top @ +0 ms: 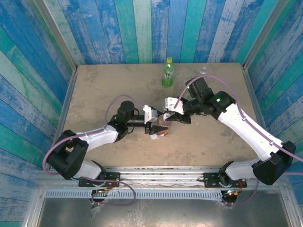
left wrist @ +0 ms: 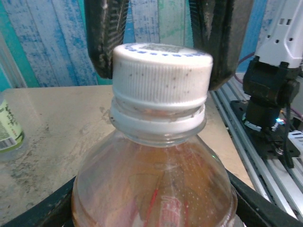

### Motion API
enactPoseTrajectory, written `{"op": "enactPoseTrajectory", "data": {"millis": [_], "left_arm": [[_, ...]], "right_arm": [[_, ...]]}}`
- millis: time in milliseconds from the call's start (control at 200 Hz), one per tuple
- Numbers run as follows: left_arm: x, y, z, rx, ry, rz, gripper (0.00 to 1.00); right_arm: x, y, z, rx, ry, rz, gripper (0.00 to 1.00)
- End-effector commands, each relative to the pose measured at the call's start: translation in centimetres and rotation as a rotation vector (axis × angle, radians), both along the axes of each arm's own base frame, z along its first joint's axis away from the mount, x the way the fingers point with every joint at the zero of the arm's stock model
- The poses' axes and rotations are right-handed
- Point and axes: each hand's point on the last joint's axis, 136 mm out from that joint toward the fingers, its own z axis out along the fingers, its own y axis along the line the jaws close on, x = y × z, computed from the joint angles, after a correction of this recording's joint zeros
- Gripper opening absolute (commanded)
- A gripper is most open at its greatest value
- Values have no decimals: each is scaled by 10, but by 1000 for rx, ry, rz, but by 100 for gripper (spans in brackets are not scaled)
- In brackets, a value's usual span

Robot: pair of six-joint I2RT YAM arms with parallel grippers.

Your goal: Screw on the bottle caps

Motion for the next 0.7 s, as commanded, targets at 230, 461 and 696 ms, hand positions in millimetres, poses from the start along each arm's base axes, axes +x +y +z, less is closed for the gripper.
{"op": "enactPoseTrajectory", "data": {"millis": [230,461,696], "left_arm": [[71,3,60,-119,-132,362,51],[104,-5,59,-90,-163,505,50],[96,3,53,-40,-210,524,51]], "right_arm": [[59,-18,-27,28,206,-695,23],[77,-33,-45,129,294,-1173,19],[64,-17,-16,146,262,-944,41]]}}
